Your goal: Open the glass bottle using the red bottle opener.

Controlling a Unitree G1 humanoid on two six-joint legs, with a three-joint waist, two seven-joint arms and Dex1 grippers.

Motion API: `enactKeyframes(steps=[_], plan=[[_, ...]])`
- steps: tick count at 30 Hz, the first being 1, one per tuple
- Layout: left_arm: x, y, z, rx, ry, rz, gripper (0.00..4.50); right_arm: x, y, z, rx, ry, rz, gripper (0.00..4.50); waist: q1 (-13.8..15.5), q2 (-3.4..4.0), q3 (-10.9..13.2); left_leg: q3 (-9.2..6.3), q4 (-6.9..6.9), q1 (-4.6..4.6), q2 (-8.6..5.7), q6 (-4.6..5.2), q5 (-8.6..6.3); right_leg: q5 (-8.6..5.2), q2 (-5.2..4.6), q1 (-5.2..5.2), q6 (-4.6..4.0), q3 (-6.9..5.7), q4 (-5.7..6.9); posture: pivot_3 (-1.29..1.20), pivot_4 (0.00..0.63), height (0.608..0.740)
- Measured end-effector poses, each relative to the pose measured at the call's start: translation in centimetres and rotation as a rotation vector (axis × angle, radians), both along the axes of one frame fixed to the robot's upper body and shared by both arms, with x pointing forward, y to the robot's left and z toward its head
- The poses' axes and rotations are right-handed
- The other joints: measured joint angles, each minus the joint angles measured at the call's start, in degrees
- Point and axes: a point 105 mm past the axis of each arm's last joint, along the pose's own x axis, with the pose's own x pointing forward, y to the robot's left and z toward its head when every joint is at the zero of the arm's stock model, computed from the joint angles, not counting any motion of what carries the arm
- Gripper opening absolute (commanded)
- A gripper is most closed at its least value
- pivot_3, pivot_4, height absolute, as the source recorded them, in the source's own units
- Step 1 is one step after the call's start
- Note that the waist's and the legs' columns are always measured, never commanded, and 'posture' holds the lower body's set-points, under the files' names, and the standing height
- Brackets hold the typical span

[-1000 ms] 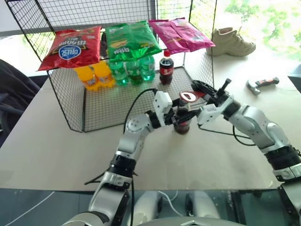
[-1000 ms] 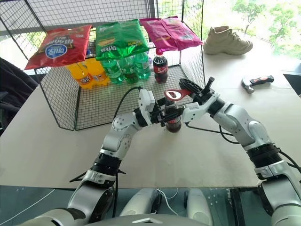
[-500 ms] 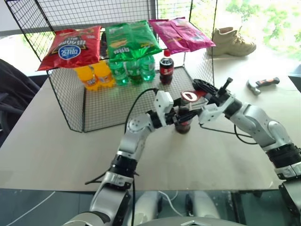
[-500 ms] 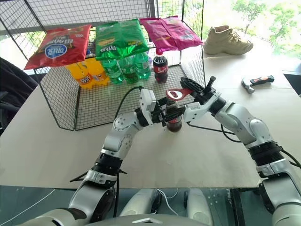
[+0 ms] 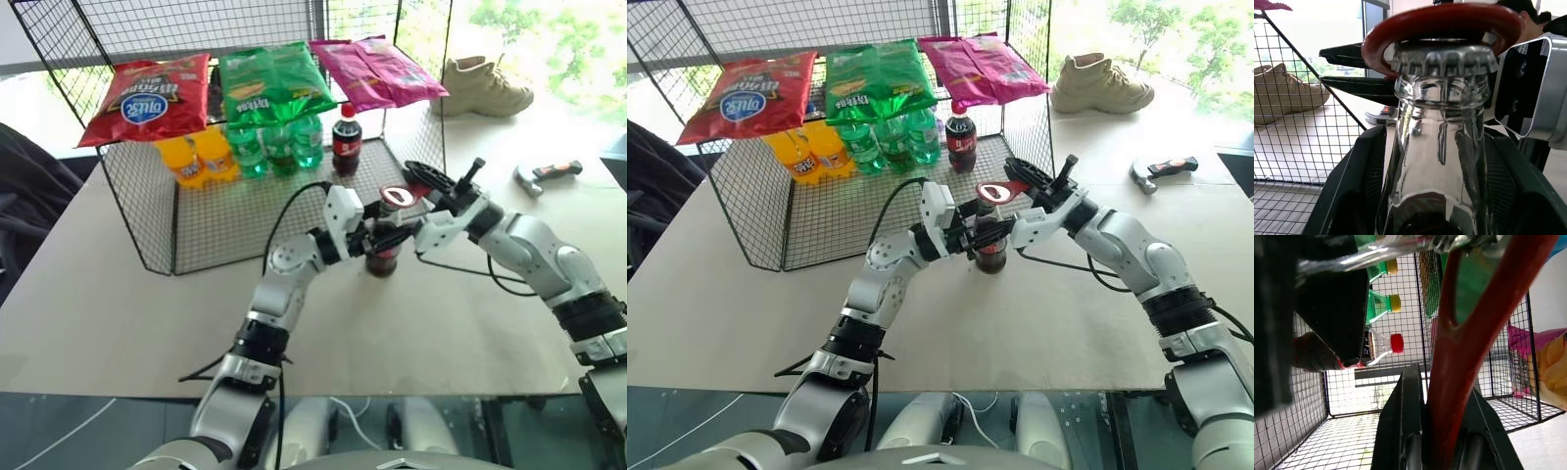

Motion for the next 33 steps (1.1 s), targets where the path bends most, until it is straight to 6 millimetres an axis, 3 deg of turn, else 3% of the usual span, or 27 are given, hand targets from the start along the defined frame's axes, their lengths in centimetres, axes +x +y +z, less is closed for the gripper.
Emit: enactKeyframes(steps=[8, 11, 14, 16, 25, 33], plan=[[0.1, -0.1, 0.1, 0.001, -0.002, -0.002, 2.22, 0.1, -0.2, 0.2, -0.006, -0.048, -0.009, 0.0, 0.01, 0.0, 0.01, 0.0, 0.0, -0.03, 0.0, 0.0, 0.0, 0.0, 0.0, -0.04, 0.0, 0.0, 0.0, 0.0, 0.15, 0.74], [0.1, -0.3, 0.1, 0.001, 0.001, -0.006, 2.22, 0.2, -0.4, 2.4, -0.014, -0.137, -0.014, 0.0, -0.12, 0.05, 0.01, 0.05, -0.02, -0.01, 0.01, 0.0, 0.0, 0.0, 0.02, -0.05, 0.0, 0.03, 0.0, 0.0, 0.15, 0.74], [-0.2, -0.3, 0.0, 0.002, -0.006, -0.024, 2.22, 2.0, -3.8, 2.7, -0.015, -0.127, -0.166, 0.0, 0.06, 0.01, 0.01, -0.02, -0.06, -0.07, 0.03, 0.0, 0.0, -0.01, 0.03, -0.07, -0.02, -0.02, -0.06, 0.0, 0.15, 0.74], [-0.3, -0.3, 0.1, -0.002, -0.009, -0.03, 2.22, 2.4, -4.6, 2.2, -0.015, -0.109, -0.201, 0.0, -0.15, 0.02, 0.01, 0.1, -0.16, -0.09, 0.03, 0.0, 0.0, -0.01, 0.02, -0.19, -0.02, 0.1, -0.08, 0.0, 0.15, 0.74], [-0.3, -0.2, 0.1, 0.0, -0.011, -0.031, 2.22, 1.7, -3.4, 2.0, 0.089, -0.073, -0.118, 0.0, -0.1, 0.01, 0.01, 0.21, -0.16, -0.16, 0.06, 0.0, 0.0, 0.0, 0.02, -0.3, -0.01, 0.19, -0.07, 0.0, 0.15, 0.74], [-0.3, -0.2, 0.1, 0.001, -0.011, -0.03, 2.22, 1.5, -3.6, 0.7, 0.124, 0.017, -0.112, 0.0, -0.2, 0.01, 0.01, 0.22, -0.17, -0.15, 0.07, 0.0, 0.0, 0.0, 0.04, -0.3, -0.01, 0.2, -0.05, 0.0, 0.15, 0.74]])
